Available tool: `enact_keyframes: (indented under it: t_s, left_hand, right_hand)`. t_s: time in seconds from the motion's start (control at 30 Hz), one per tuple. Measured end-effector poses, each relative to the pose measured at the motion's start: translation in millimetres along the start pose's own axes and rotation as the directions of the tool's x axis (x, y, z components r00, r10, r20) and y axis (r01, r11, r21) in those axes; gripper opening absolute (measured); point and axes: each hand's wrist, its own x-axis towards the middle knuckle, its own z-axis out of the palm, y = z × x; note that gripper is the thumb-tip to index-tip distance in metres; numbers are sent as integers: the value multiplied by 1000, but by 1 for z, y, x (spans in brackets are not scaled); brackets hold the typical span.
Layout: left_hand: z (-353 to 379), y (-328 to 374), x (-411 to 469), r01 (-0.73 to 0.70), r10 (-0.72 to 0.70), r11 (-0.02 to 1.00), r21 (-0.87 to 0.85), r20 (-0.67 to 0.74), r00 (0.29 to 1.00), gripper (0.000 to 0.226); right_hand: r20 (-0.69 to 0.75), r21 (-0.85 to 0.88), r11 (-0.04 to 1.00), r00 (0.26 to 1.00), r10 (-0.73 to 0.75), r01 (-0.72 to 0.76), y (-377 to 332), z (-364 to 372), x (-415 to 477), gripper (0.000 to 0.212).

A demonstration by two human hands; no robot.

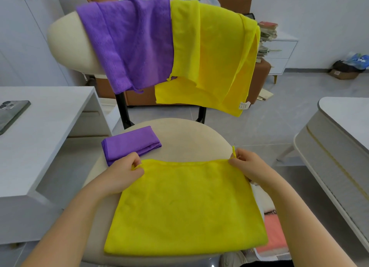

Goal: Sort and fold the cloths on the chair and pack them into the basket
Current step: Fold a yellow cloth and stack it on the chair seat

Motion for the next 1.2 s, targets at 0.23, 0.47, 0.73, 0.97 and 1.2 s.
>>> enact_keyframes:
  t_s: [0.23, 0.47, 0.73, 0.97, 1.2]
  left_hand:
    - [-2, -7, 1, -7, -12, 996, -94, -199, 980, 17]
    - [-5, -4, 0, -68, -24, 966, -249, -351, 936, 15]
    - [-5, 0, 1, -88, -129, 893, -442, -438, 890, 20]
    - [-9, -5, 0, -25, -80, 872, -490, -192, 978, 31]
    - [-16, -3, -5, -37, -90, 847, -530, -212, 973, 7]
  right_hand:
    - [-175, 174, 984, 985, 2, 29, -1, -2, -1, 26]
    - [-286, 133, 988, 958, -35, 76, 6, -5, -4, 27]
    - [-331, 202, 970, 941, -65, 138, 8, -5, -4, 10]
    - [-342, 195, 966, 935, -95, 170, 5, -6, -7, 17]
    - [-352, 266, 946, 932, -85, 187, 7, -8, -5, 16]
